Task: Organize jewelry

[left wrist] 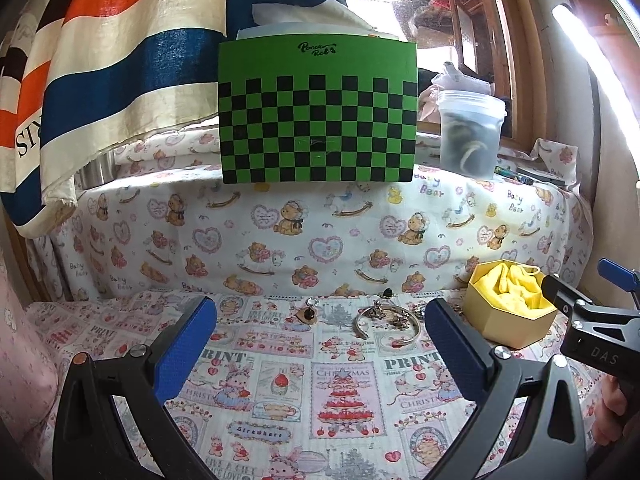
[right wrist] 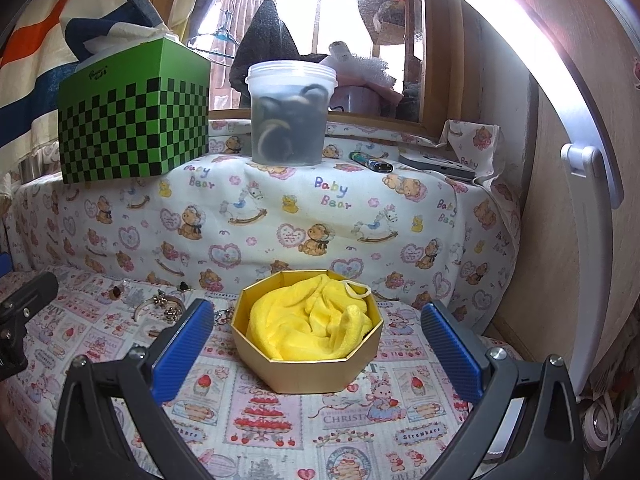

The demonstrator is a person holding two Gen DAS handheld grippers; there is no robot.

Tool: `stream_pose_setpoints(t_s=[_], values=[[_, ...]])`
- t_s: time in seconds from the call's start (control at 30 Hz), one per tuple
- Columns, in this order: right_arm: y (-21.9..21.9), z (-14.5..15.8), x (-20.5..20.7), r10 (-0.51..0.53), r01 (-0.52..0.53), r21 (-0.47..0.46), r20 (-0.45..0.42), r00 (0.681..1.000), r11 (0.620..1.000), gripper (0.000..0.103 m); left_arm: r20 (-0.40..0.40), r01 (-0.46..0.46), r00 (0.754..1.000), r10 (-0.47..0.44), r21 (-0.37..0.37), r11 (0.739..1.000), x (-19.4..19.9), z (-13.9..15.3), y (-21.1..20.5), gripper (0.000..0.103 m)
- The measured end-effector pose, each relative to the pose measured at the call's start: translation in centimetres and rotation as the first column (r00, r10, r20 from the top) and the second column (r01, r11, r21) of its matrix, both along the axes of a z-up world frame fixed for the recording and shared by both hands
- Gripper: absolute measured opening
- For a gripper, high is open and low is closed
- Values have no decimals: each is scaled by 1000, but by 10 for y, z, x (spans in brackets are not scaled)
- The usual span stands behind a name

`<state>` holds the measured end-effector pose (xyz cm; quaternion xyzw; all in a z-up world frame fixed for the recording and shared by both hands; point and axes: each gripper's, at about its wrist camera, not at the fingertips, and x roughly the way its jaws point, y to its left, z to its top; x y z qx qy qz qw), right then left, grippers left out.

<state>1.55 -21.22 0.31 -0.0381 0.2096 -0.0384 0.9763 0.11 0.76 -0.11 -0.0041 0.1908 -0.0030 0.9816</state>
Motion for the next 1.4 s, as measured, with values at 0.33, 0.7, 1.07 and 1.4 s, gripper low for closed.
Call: stream_pose_setpoints(t_s=[0.33, 0.7, 1.07, 1.4], values=[[-2, -1, 1, 1, -1, 20, -11, 1000, 1000, 103, 15, -3, 1000, 3, 0, 1000, -2, 0, -2, 103], [-1, -1, 1, 6, -6, 3, -11, 1000, 1000, 103, 13, 12, 1000, -12, -2, 1000, -3, 0, 0, 103], [0, -1, 2, 3, -3, 8, -15, 1000, 1000, 103, 7, 10, 1000, -10, -11, 1000, 0, 0, 3, 103], [-2, 1, -1, -15, 15, 8, -2, 1000, 1000, 103, 14, 6, 1000, -6, -6, 1000, 0, -1, 2, 103]])
